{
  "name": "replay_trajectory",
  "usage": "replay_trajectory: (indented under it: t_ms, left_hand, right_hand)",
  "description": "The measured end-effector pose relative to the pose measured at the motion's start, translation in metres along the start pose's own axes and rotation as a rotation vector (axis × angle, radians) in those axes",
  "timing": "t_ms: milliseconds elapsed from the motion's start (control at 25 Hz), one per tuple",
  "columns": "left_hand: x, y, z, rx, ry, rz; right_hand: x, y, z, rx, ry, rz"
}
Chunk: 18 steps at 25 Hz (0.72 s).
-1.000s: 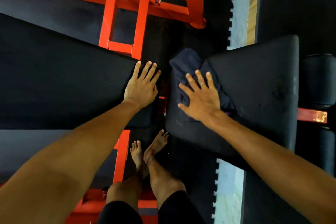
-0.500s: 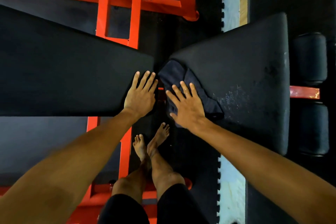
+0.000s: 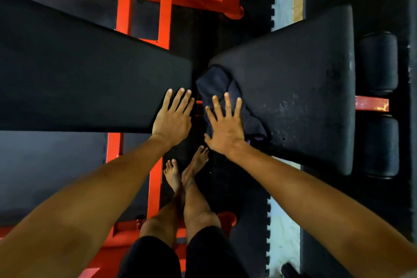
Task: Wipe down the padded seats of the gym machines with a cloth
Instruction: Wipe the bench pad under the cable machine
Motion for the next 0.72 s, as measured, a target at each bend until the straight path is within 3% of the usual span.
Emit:
replay_trajectory:
  t_ms: [160,400,720]
  left_hand:
    - [-0.001,-0.002,-0.001,0.006,-0.012,-0.009]
    - [0.000,-0.001,0.003,0.014,-0.013,-0.011]
    - [0.002,-0.002,0.001,0.001,-0.046,0.007]
  right_hand:
    - [-0.024,0.000,-0.011,-0.032,0.017,0.150]
    - [-0.063,-0.071,-0.012,-0.101,-0.006,0.063]
    - [0.003,0.038,-0.014,-0.245,0.022,0.174]
Point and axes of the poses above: each hand's wrist, its own x-axis towards the middle knuckle, its own z-axis out of the back of the hand, y = z × x, the point moved 8 cm from there along x, towards the middle knuckle, and after that the axes turned 3 degrees about x, right-handed, at the moved point
